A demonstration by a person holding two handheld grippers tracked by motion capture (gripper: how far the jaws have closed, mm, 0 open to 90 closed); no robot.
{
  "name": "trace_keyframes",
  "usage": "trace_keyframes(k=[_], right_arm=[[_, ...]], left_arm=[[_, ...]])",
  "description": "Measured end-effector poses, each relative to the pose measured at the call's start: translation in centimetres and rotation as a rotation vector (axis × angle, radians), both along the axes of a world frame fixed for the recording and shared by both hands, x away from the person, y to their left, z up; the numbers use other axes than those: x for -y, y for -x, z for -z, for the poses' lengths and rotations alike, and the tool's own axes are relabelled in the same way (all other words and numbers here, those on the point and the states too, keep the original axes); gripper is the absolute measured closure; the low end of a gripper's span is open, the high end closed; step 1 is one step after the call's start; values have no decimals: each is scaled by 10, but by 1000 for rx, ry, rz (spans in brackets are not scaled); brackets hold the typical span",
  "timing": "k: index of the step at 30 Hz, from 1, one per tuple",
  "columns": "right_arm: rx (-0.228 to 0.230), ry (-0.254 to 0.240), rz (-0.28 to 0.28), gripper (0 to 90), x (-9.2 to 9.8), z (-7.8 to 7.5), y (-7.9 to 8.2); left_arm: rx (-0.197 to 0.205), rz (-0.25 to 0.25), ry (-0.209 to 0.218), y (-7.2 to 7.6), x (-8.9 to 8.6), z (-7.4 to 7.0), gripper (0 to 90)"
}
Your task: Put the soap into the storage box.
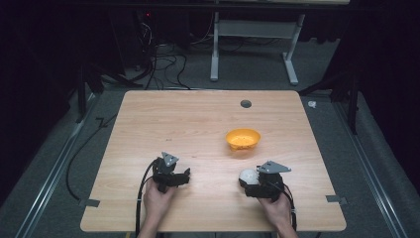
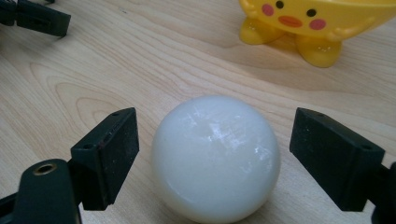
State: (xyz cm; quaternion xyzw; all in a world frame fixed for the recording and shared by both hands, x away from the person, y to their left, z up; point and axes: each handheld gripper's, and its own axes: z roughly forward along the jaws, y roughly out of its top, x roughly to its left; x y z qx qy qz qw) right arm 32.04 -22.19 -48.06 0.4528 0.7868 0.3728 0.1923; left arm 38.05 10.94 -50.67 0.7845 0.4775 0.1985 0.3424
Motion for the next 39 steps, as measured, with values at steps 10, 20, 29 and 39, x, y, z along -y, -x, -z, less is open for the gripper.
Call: trace_keyframes(k=[10,20,29,39], right_arm=[[-53,40,-5,158,-9,11,-6],[-77,74,-4,166,-13,18,-9],[-70,98,5,220,-13,19,-9],[-73,96,4,240,-14,18,-8]], left_arm=[[0,0,0,0,0,0,166],[0,0,0,0,0,0,166],[0,0,0,0,0,0,166],[0,1,0,0,0,0,166]])
